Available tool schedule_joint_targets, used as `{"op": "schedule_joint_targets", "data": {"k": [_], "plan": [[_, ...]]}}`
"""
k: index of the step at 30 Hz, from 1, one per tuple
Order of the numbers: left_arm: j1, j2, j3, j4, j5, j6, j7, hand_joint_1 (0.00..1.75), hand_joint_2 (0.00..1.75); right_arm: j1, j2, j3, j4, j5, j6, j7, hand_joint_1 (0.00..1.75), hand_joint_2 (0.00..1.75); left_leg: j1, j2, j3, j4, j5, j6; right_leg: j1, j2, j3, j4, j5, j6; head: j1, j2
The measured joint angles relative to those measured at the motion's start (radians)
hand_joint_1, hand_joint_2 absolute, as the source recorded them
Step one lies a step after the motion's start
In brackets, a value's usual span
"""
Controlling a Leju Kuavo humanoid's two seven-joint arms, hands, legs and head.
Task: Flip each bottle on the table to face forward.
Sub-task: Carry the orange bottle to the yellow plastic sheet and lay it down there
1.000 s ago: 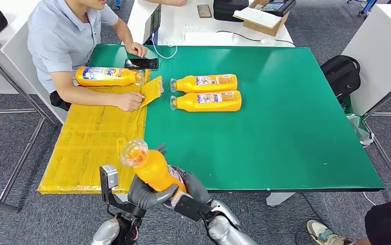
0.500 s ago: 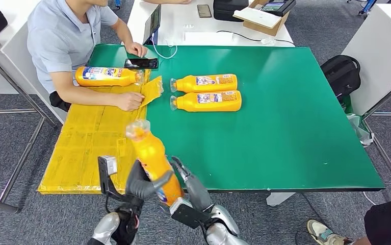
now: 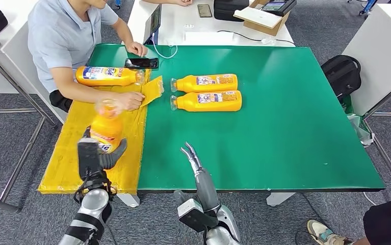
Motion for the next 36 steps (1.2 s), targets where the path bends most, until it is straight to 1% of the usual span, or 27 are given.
{"op": "schedule_joint_targets", "data": {"k": [4, 7, 9, 11, 14, 15, 17, 18, 19, 21, 22, 23, 24, 26, 27, 29, 30, 31, 32, 33, 35, 36], "plan": [[-0.074, 0.030, 0.004, 0.124, -0.271, -0.025, 0.124, 1.75, 1.75, 0.018, -0.009, 0.000, -0.040, -0.010, 0.038, 0.000, 0.00, 0.00, 0.000, 0.001, 0.000, 0.000, 0.001, 0.000, 0.000, 0.000, 0.000, 0.000, 0.000, 0.000, 0.000, 0.000], [-0.147, 0.051, -0.008, 0.245, -0.458, -0.042, 0.214, 1.75, 1.75, 0.022, -0.011, 0.000, -0.052, -0.011, 0.071, 0.000, 0.00, 0.00, 0.000, 0.001, 0.000, 0.000, 0.001, 0.000, 0.000, 0.000, 0.000, 0.000, 0.001, 0.000, 0.000, 0.000], [-0.204, 0.065, -0.022, 0.338, -0.555, -0.073, 0.274, 1.75, 1.75, 0.022, -0.011, 0.000, -0.056, -0.015, 0.091, 0.000, 0.00, 0.00, 0.000, 0.000, 0.000, 0.000, 0.002, 0.000, 0.000, 0.000, 0.000, 0.001, 0.001, 0.000, 0.000, 0.000], [-0.260, 0.075, -0.031, 0.426, -0.595, -0.128, 0.307, 1.75, 1.75, 0.021, -0.011, -0.001, -0.059, -0.020, 0.110, 0.000, 0.00, 0.00, 0.000, 0.000, 0.001, 0.000, 0.002, 0.000, 0.000, 0.000, 0.000, 0.001, 0.001, 0.000, 0.000, 0.000], [-0.325, 0.082, -0.031, 0.522, -0.570, -0.210, 0.303, 1.75, 1.75, 0.021, -0.010, -0.001, -0.060, -0.023, 0.126, 0.000, 0.00, 0.00, 0.000, 0.000, 0.003, 0.000, 0.002, -0.001, 0.000, 0.000, 0.003, 0.002, 0.000, 0.000, 0.000, 0.000], [-0.341, 0.083, -0.029, 0.546, -0.572, -0.223, 0.303, 1.42, 1.75, 0.021, -0.010, -0.001, -0.060, -0.024, 0.128, 0.000, 0.00, 0.00, 0.000, 0.000, 0.004, 0.000, 0.001, -0.001, 0.000, 0.000, 0.004, 0.002, 0.000, 0.000, 0.000, 0.000], [-0.363, 0.084, -0.030, 0.586, -0.595, -0.236, 0.306, 0.61, 1.75, 0.022, -0.009, -0.001, -0.060, -0.027, 0.131, 0.000, 0.00, 0.00, 0.000, 0.000, 0.005, 0.000, 0.001, -0.001, 0.000, 0.000, 0.004, 0.002, 0.000, 0.000, 0.000, 0.000], [-0.370, 0.085, -0.031, 0.603, -0.607, -0.241, 0.308, 0.17, 1.75, 0.023, -0.009, -0.002, -0.060, -0.029, 0.131, 0.000, 0.00, 0.00, 0.000, 0.000, 0.006, 0.000, 0.002, -0.001, 0.000, 0.000, 0.004, 0.002, 0.000, -0.001, 0.000, 0.000], [-0.376, 0.085, -0.032, 0.616, -0.617, -0.248, 0.309, 0.06, 1.75, 0.025, -0.009, -0.004, -0.060, -0.032, 0.131, 0.000, 0.00, 0.00, 0.000, 0.001, 0.006, 0.000, 0.002, -0.001, 0.000, 0.000, 0.004, 0.002, 0.000, -0.001, 0.000, 0.000], [-0.382, 0.085, -0.034, 0.635, -0.627, -0.272, 0.302, 0.00, 1.75, 0.028, -0.009, -0.008, -0.060, -0.037, 0.132, 0.000, 0.00, 0.00, 0.000, 0.001, 0.007, 0.000, 0.002, -0.002, 0.000, 0.000, 0.004, 0.002, 0.001, -0.001, 0.000, 0.000], [-0.382, 0.083, -0.034, 0.641, -0.615, -0.298, 0.283, 0.00, 1.75, 0.030, -0.010, -0.010, -0.060, -0.040, 0.132, 0.000, 0.00, 0.00, 0.000, 0.001, 0.007, 0.000, 0.003, -0.002, 0.000, 0.000, 0.004, 0.003, 0.001, -0.001, 0.000, 0.000], [-0.380, 0.081, -0.027, 0.642, -0.574, -0.342, 0.244, 0.00, 1.75, 0.031, -0.010, -0.012, -0.060, -0.044, 0.134, 0.000, 0.00, 0.00, 0.000, 0.001, 0.007, 0.000, 0.003, -0.003, 0.000, 0.000, 0.004, 0.003, 0.001, -0.001, 0.000, 0.000], [-0.379, 0.076, -0.012, 0.639, -0.504, -0.405, 0.190, 0.00, 1.75, 0.032, -0.010, -0.013, -0.060, -0.049, 0.135, 0.000, 0.00, 0.00, 0.000, 0.001, 0.007, 0.000, 0.003, -0.003, 0.000, 0.000, 0.004, 0.003, 0.001, -0.001, 0.000, 0.000], [-0.368, 0.060, 0.042, 0.615, -0.299, -0.578, 0.079, 0.00, 1.75, 0.033, -0.012, -0.014, -0.060, -0.063, 0.135, 0.000, 0.00, 0.00, 0.000, -0.001, 0.007, 0.000, 0.004, -0.003, 0.000, -0.001, 0.005, 0.003, 0.001, -0.001, 0.000, 0.000], [-0.359, 0.049, 0.071, 0.598, -0.201, -0.663, 0.046, 0.00, 1.75, 0.033, -0.013, -0.014, -0.060, -0.069, 0.132, 0.000, 0.00, 0.00, 0.000, -0.002, 0.007, 0.000, 0.004, -0.003, 0.000, -0.002, 0.005, 0.003, 0.001, -0.001, 0.000, 0.000], [-0.332, 0.028, 0.127, 0.558, -0.037, -0.809, 0.029, 0.00, 1.75, 0.033, -0.014, -0.014, -0.060, -0.080, 0.123, 0.000, 0.00, 0.00, 0.000, -0.003, 0.006, 0.000, 0.004, -0.003, -0.001, -0.003, 0.005, 0.004, 0.000, -0.001, 0.000, 0.000], [-0.318, 0.018, 0.152, 0.536, 0.025, -0.857, 0.034, 0.00, 1.75, 0.033, -0.015, -0.014, -0.060, -0.085, 0.117, 0.000, 0.00, 0.00, -0.001, -0.002, 0.006, 0.000, 0.004, -0.003, -0.001, -0.002, 0.005, 0.004, 0.000, -0.001, 0.000, 0.000], [-0.302, 0.009, 0.173, 0.510, 0.075, -0.885, 0.039, 0.00, 1.75, 0.033, -0.017, -0.013, -0.060, -0.089, 0.109, 0.000, 0.00, 0.00, -0.001, -0.001, 0.005, 0.000, 0.004, -0.003, -0.001, -0.002, 0.005, 0.003, 0.000, -0.001, 0.000, 0.000], [-0.284, 0.002, 0.185, 0.480, 0.106, -0.886, 0.043, 0.00, 1.75, 0.033, -0.018, -0.013, -0.060, -0.093, 0.101, 0.000, 0.00, 0.00, -0.001, 0.000, 0.005, 0.000, 0.004, -0.003, -0.002, -0.002, 0.004, 0.003, 0.001, -0.001, 0.000, 0.000], [-0.265, -0.004, 0.192, 0.445, 0.124, -0.861, 0.044, 0.00, 1.75, 0.034, -0.020, -0.013, -0.060, -0.096, 0.092, 0.000, 0.00, 0.00, -0.002, 0.000, 0.005, 0.000, 0.004, -0.003, -0.002, -0.002, 0.003, 0.003, 0.001, -0.001, 0.000, 0.000], [-0.225, -0.016, 0.197, 0.372, 0.163, -0.779, 0.035, 0.00, 1.75, 0.036, -0.025, -0.012, -0.060, -0.097, 0.075, 0.000, 0.00, 0.00, -0.002, -0.001, 0.003, 0.000, 0.004, -0.003, -0.002, -0.002, 0.002, 0.003, 0.001, -0.001, 0.000, 0.000], [-0.206, -0.025, 0.202, 0.332, 0.198, -0.742, 0.025, 0.00, 1.75, 0.037, -0.027, -0.012, -0.060, -0.096, 0.067, 0.000, 0.00, 0.44, -0.002, -0.001, 0.003, 0.000, 0.004, -0.003, -0.002, -0.002, 0.001, 0.003, 0.001, -0.001, 0.000, 0.000]]}}
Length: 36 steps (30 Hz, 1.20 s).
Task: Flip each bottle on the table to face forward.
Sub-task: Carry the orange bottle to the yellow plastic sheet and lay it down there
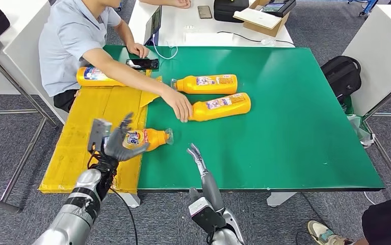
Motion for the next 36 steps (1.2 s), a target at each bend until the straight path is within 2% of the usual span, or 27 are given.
{"op": "schedule_joint_targets", "data": {"k": [3, 6, 9, 13, 16, 19, 25, 30, 36], "plan": [[0.060, -0.027, 0.010, -0.136, 0.156, 0.054, -0.025, 0.00, 1.75, 0.003, -0.005, 0.000, -0.001, 0.015, -0.036, 0.000, 0.00, 1.75, 0.000, 0.000, -0.002, 0.000, 0.000, 0.000, 0.000, 0.000, -0.001, 0.000, 0.000, 0.000, 0.000, 0.000], [0.130, -0.051, 0.011, -0.300, 0.391, 0.052, -0.028, 0.00, 1.75, 0.002, -0.019, 0.000, -0.003, 0.080, -0.134, 0.000, 0.00, 1.75, 0.000, 0.001, -0.003, 0.000, 0.000, 0.000, 0.000, 0.000, -0.003, 0.000, 0.000, 0.000, 0.000, 0.000], [0.209, -0.064, 0.007, -0.462, 0.520, 0.059, -0.033, 0.00, 1.75, -0.003, -0.044, -0.023, -0.003, 0.244, -0.228, 0.022, 0.00, 1.75, 0.000, 0.000, -0.004, 0.000, 0.000, 0.000, 0.000, 0.000, -0.003, 0.000, 0.000, 0.000, 0.000, 0.000], [0.313, -0.068, -0.004, -0.617, 0.420, 0.152, -0.107, 0.00, 1.75, -0.023, -0.090, -0.111, 0.012, 0.548, -0.246, 0.149, 0.00, 1.75, -0.001, 0.000, -0.004, 0.000, -0.001, 0.001, 0.000, 0.000, -0.003, -0.001, 0.000, 0.000, 0.000, 0.000], [0.378, -0.068, -0.020, -0.690, 0.334, 0.199, -0.150, 0.00, 1.75, -0.048, -0.135, -0.171, 0.049, 0.657, -0.242, 0.241, 0.00, 1.75, -0.001, -0.002, -0.004, 0.000, -0.001, 0.001, -0.001, 0.000, -0.003, -0.001, 0.000, 0.001, 0.000, 0.000], [0.421, -0.066, -0.040, -0.739, 0.285, 0.223, -0.160, 0.00, 1.75, -0.083, -0.168, -0.216, 0.105, 0.733, -0.233, 0.290, 0.00, 1.75, -0.001, -0.001, -0.004, 0.000, 0.000, 0.001, -0.001, 0.000, -0.003, -0.001, 0.000, 0.001, 0.000, 0.000], [0.447, -0.059, -0.097, -0.772, 0.195, 0.263, -0.138, 0.00, 1.75, -0.172, -0.199, -0.253, 0.265, 0.805, -0.210, 0.343, 0.00, 1.75, -0.001, -0.001, -0.004, 0.000, 0.000, 0.001, -0.001, 0.000, -0.003, 0.000, 0.000, 0.001, 0.000, 0.000], [0.452, -0.054, -0.142, -0.775, 0.206, 0.259, -0.117, 0.00, 1.75, -0.236, -0.202, -0.262, 0.397, 0.818, -0.174, 0.376, 0.00, 1.75, -0.001, -0.001, -0.004, 0.000, 0.000, 0.001, -0.001, 0.000, -0.003, 0.000, 0.000, 0.001, 0.000, 0.000], [0.443, -0.048, -0.182, -0.777, 0.228, 0.251, -0.096, 0.00, 1.75, -0.326, -0.199, -0.265, 0.528, 0.822, -0.103, 0.376, 0.00, 1.75, -0.001, 0.000, -0.004, 0.000, 0.000, 0.002, -0.001, 0.000, -0.003, -0.001, 0.001, 0.001, 0.000, 0.000]]}}
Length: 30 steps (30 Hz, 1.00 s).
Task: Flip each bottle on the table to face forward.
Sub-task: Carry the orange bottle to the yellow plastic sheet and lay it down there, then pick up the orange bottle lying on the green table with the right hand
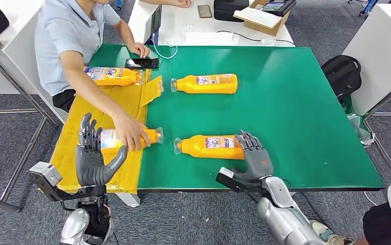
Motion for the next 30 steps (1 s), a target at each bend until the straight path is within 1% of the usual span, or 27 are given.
{"op": "schedule_joint_targets", "data": {"k": [4, 8, 13, 17, 19, 21, 23, 30], "plan": [[-0.027, 0.002, -0.020, 0.010, -0.005, 0.007, 0.001, 0.00, 1.75, -0.070, 0.004, 0.004, 0.076, 0.032, 0.036, 0.011, 0.00, 1.75, 0.000, 0.000, 0.001, 0.000, 0.001, 0.001, 0.000, 0.000, 0.001, 0.000, 0.001, 0.001, 0.000, 0.000], [-0.055, 0.006, -0.043, 0.032, -0.021, 0.008, 0.006, 0.00, 1.75, -0.122, 0.009, 0.015, 0.136, 0.059, 0.027, 0.021, 0.00, 1.75, 0.000, 0.000, 0.001, 0.000, 0.002, 0.002, 0.000, 0.000, 0.001, 0.000, 0.002, 0.002, 0.000, 0.000], [-0.080, 0.012, -0.066, 0.068, -0.040, 0.014, 0.014, 0.00, 1.75, -0.156, 0.018, 0.023, 0.188, 0.066, 0.022, 0.028, 0.00, 1.75, 0.000, 0.000, 0.001, 0.000, 0.002, 0.002, 0.000, 0.000, 0.001, 0.000, 0.002, 0.002, 0.000, 0.000], [-0.088, 0.014, -0.077, 0.088, -0.048, 0.019, 0.023, 0.00, 1.75, -0.171, 0.025, 0.030, 0.215, 0.062, 0.046, 0.039, 0.02, 1.75, 0.000, 0.000, 0.001, 0.000, 0.002, 0.002, 0.000, 0.000, 0.001, 0.000, 0.002, 0.002, 0.000, 0.000], [-0.093, 0.015, -0.082, 0.098, -0.051, 0.020, 0.026, 0.00, 1.75, -0.179, 0.028, 0.031, 0.227, 0.058, 0.069, 0.042, 0.78, 1.75, 0.000, 0.000, 0.001, 0.000, 0.002, 0.002, 0.000, 0.000, 0.001, 0.000, 0.002, 0.002, 0.000, 0.000], [-0.098, 0.016, -0.085, 0.108, -0.052, 0.020, 0.028, 0.00, 1.75, -0.186, 0.032, 0.031, 0.238, 0.052, 0.103, 0.042, 1.63, 1.75, 0.000, 0.001, 0.002, 0.000, 0.002, 0.002, 0.000, 0.000, 0.001, 0.000, 0.002, 0.002, 0.000, 0.000], [-0.102, 0.016, -0.088, 0.118, -0.053, 0.020, 0.031, 0.00, 1.75, -0.191, 0.035, 0.031, 0.248, 0.043, 0.148, 0.041, 1.75, 1.75, 0.000, 0.002, 0.003, 0.000, 0.002, 0.002, 0.000, 0.000, 0.002, 0.000, 0.002, 0.002, 0.000, 0.000], [-0.122, 0.017, -0.098, 0.148, -0.051, 0.008, 0.056, 0.00, 1.75, -0.225, 0.039, 0.030, 0.275, 0.015, 0.293, 0.056, 1.75, 1.75, 0.000, 0.003, 0.008, 0.000, 0.002, 0.002, 0.000, 0.000, 0.004, -0.001, 0.004, -0.001, 0.000, 0.000]]}}
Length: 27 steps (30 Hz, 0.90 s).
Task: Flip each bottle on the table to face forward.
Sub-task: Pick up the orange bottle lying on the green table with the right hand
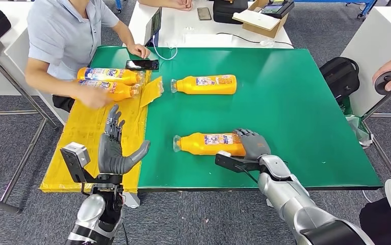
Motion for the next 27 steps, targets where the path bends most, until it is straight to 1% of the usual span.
{"op": "schedule_joint_targets", "data": {"k": [3, 5, 9, 15, 17, 19, 21, 22, 24, 27], "plan": [[-0.006, 0.002, -0.008, 0.010, 0.001, -0.006, 0.010, 0.00, 1.75, -0.013, 0.000, -0.002, 0.005, -0.017, 0.049, 0.012, 1.75, 1.75, 0.000, 0.000, 0.002, 0.000, 0.000, 0.000, 0.000, 0.000, 0.003, 0.000, 0.000, 0.000, 0.000, 0.000], [-0.009, 0.003, -0.009, 0.015, 0.004, -0.005, 0.015, 0.00, 1.75, -0.015, 0.002, -0.013, 0.007, -0.060, 0.067, -0.001, 1.75, 1.75, 0.000, 0.000, 0.003, 0.000, 0.000, 0.000, 0.000, 0.000, 0.004, 0.000, 0.000, 0.000, 0.000, 0.000], [-0.008, 0.005, -0.008, 0.018, 0.010, 0.016, 0.021, 0.00, 1.75, -0.004, 0.008, -0.060, 0.006, -0.157, 0.069, -0.059, 1.75, 1.75, 0.000, 0.000, 0.003, 0.000, 0.000, 0.000, 0.000, 0.000, 0.005, 0.000, 0.000, 0.000, 0.000, 0.000], [-0.007, 0.007, -0.006, 0.018, 0.010, 0.027, 0.021, 0.00, 1.75, 0.011, 0.021, -0.113, 0.004, -0.215, 0.071, -0.110, 1.75, 1.75, 0.000, 0.000, 0.004, 0.000, 0.000, 0.000, 0.000, 0.001, 0.005, 0.000, 0.000, 0.000, 0.000, 0.000], [-0.004, 0.007, -0.006, 0.018, 0.010, 0.028, 0.022, 0.00, 1.75, 0.021, 0.027, -0.134, 0.001, -0.269, 0.075, -0.165, 1.75, 1.75, 0.000, 0.000, 0.004, 0.000, 0.000, 0.000, 0.001, 0.001, 0.006, 0.000, 0.000, 0.000, 0.000, 0.000], [0.002, 0.007, -0.006, 0.018, 0.018, 0.022, 0.029, 0.00, 1.75, 0.042, 0.041, -0.165, -0.013, -0.355, 0.067, -0.258, 1.75, 1.75, 0.001, 0.000, 0.004, 0.000, 0.000, 0.000, 0.001, 0.001, 0.006, 0.000, 0.000, 0.000, 0.000, 0.000], [0.016, 0.007, -0.007, 0.018, 0.015, 0.025, 0.037, 0.00, 1.75, 0.084, 0.067, -0.210, -0.052, -0.482, 0.037, -0.354, 1.75, 1.75, 0.001, 0.000, 0.002, 0.000, 0.000, 0.000, 0.001, 0.001, 0.005, 0.000, 0.000, 0.000, 0.000, 0.000], [0.025, 0.007, -0.009, 0.019, 0.000, 0.037, 0.038, 0.00, 1.75, 0.112, 0.083, -0.236, -0.083, -0.554, 0.021, -0.388, 1.75, 1.75, 0.001, 0.000, 0.000, 0.000, 0.000, 0.000, 0.001, 0.001, 0.003, 0.001, 0.000, 0.000, 0.000, 0.000], [0.040, 0.007, -0.023, 0.030, -0.043, 0.061, 0.046, 0.00, 1.75, 0.172, 0.119, -0.284, -0.168, -0.686, 0.002, -0.420, 1.75, 1.75, 0.000, -0.002, -0.005, 0.000, 0.001, 0.000, 0.000, 0.000, -0.001, 0.001, 0.000, 0.000, -0.001, 0.000], [0.053, 0.007, -0.074, 0.080, -0.045, 0.043, 0.060, 0.00, 1.75, 0.253, 0.162, -0.324, -0.333, -0.840, -0.025, -0.430, 1.75, 1.75, 0.001, -0.005, -0.010, 0.000, 0.001, -0.001, 0.000, -0.002, -0.005, 0.001, 0.000, 0.000, 0.000, 0.000]]}}
